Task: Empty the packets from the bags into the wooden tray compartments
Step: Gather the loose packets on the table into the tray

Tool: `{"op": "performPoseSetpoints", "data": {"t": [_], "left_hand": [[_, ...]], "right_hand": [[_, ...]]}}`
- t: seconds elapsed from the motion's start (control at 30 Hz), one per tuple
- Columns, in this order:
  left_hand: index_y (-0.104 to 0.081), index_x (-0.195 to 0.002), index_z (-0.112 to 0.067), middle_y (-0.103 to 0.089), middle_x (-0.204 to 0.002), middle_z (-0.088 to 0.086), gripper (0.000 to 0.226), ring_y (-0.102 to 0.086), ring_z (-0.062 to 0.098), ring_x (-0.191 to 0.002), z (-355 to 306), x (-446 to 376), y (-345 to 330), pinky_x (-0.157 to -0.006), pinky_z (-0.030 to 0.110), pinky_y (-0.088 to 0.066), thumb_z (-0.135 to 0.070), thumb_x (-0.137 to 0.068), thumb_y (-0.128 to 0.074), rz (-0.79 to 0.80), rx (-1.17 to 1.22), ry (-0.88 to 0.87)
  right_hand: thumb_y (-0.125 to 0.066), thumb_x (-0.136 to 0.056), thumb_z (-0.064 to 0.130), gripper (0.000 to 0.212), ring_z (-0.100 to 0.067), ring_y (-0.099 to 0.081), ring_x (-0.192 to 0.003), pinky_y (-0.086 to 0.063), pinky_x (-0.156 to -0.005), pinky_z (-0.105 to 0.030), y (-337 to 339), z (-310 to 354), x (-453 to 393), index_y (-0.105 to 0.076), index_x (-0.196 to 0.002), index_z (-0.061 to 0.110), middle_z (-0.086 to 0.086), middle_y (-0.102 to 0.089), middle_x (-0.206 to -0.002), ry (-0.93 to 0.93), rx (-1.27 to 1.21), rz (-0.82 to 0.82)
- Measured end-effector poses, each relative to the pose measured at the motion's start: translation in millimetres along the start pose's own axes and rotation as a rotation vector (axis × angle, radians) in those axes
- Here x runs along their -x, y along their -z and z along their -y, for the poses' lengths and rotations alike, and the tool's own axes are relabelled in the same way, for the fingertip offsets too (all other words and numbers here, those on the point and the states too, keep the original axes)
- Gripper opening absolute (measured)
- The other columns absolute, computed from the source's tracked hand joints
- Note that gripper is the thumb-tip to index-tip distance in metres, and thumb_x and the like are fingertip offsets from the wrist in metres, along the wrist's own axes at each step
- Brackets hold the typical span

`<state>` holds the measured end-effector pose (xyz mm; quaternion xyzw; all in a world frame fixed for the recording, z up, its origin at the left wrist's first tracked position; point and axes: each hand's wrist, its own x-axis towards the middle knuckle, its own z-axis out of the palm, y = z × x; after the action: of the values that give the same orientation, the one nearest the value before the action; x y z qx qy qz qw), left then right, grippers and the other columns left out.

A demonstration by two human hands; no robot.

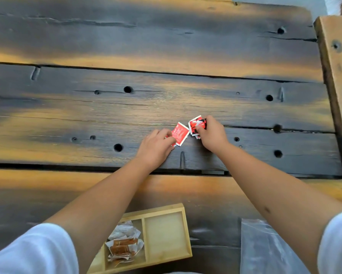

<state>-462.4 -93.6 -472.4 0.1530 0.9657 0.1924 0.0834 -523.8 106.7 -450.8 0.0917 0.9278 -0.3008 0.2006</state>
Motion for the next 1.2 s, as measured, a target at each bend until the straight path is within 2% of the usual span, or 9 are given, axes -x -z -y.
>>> {"op": "performPoseSetpoints", "data": {"t": [0.13,0.2,0.37,0.53,0.67,0.77,0.97,1.07,1.2], "left_hand": [[-0.068,-0.106,-0.017,-0.061,-0.115,0.004,0.026,-0.056,0.030,-0.103,-3.1,10.7,1.5,-0.083,0.045,-0.050,-0.023,-0.081,-0.073,-0.046,0.073,0.084],[-0.062,-0.118,-0.019,-0.055,-0.120,0.003,0.035,-0.052,0.025,-0.108,-9.8,16.7,3.9,-0.088,0.039,-0.047,-0.028,-0.085,-0.069,-0.059,0.133,0.187],[-0.049,-0.135,-0.011,-0.053,-0.126,0.008,0.052,-0.058,0.028,-0.104,-24.6,15.5,5.8,-0.092,0.038,-0.047,-0.030,-0.089,-0.065,-0.053,0.392,0.462],[-0.052,-0.134,-0.009,-0.062,-0.120,0.007,0.051,-0.061,0.027,-0.104,-26.0,-2.5,8.7,-0.095,0.035,-0.045,-0.030,-0.089,-0.064,-0.034,0.578,0.635],[-0.054,-0.134,-0.009,-0.063,-0.116,0.008,0.050,-0.057,0.025,-0.108,-20.3,-10.4,6.8,-0.084,0.024,-0.036,-0.024,-0.088,-0.067,0.015,0.537,0.614],[-0.058,-0.130,-0.011,-0.064,-0.115,0.014,0.045,-0.054,0.029,-0.111,-18.6,-11.2,4.4,-0.078,0.025,-0.031,-0.019,-0.087,-0.068,0.086,0.440,0.522],[-0.063,-0.118,-0.010,-0.055,-0.113,0.015,0.032,-0.055,0.030,-0.104,-25.6,-4.9,2.8,-0.088,0.035,-0.045,-0.012,-0.086,-0.066,0.174,0.368,0.412],[-0.063,-0.116,-0.012,-0.054,-0.114,0.014,0.032,-0.054,0.030,-0.106,-30.2,-2.8,2.5,-0.092,0.041,-0.046,-0.016,-0.085,-0.069,0.177,0.347,0.391],[-0.055,-0.109,-0.014,-0.056,-0.111,0.009,0.025,-0.053,0.029,-0.105,-36.5,4.4,7.1,-0.085,0.042,-0.048,-0.018,-0.088,-0.067,0.193,0.292,0.337]], "right_hand": [[-0.046,-0.099,0.022,0.023,-0.037,-0.060,-0.104,-0.047,-0.084,-0.043,0.2,1.4,4.9,-0.050,-0.114,0.006,-0.017,-0.065,-0.114,-0.099,-0.252,-0.101],[-0.048,-0.097,0.021,0.024,-0.034,-0.062,-0.104,-0.049,-0.089,-0.045,-2.1,6.5,7.2,-0.052,-0.118,0.010,-0.015,-0.066,-0.115,-0.097,-0.315,-0.032],[-0.052,-0.095,0.016,0.031,-0.032,-0.059,-0.113,-0.045,-0.094,-0.040,-20.4,24.9,12.2,-0.054,-0.125,0.009,-0.014,-0.065,-0.122,0.046,-0.101,0.178],[-0.055,-0.094,0.021,0.035,-0.034,-0.049,-0.118,-0.042,-0.102,-0.040,-40.2,30.9,15.7,-0.055,-0.129,0.015,-0.013,-0.044,-0.129,0.056,0.070,0.132],[-0.059,-0.091,0.027,0.036,-0.033,-0.042,-0.122,-0.034,-0.101,-0.038,-45.0,32.6,17.3,-0.054,-0.127,0.021,-0.008,-0.048,-0.130,0.060,0.141,0.108],[-0.065,-0.086,0.025,0.051,-0.034,-0.045,-0.124,-0.034,-0.098,-0.039,-47.4,32.6,18.8,-0.047,-0.133,0.020,-0.010,-0.057,-0.128,0.081,0.135,0.174],[-0.068,-0.086,0.033,0.044,-0.031,-0.038,-0.116,-0.042,-0.094,-0.040,-36.5,21.4,30.9,-0.052,-0.124,0.020,-0.008,-0.041,-0.126,0.145,0.254,0.188],[-0.069,-0.086,0.035,0.047,-0.031,-0.039,-0.117,-0.044,-0.095,-0.045,-31.2,18.4,36.7,-0.049,-0.126,0.020,-0.006,-0.043,-0.128,0.196,0.307,0.204],[-0.067,-0.088,0.033,0.055,-0.036,-0.046,-0.118,-0.042,-0.098,-0.044,-25.9,15.4,46.9,-0.043,-0.135,0.016,-0.013,-0.046,-0.129,0.245,0.340,0.260]]}}
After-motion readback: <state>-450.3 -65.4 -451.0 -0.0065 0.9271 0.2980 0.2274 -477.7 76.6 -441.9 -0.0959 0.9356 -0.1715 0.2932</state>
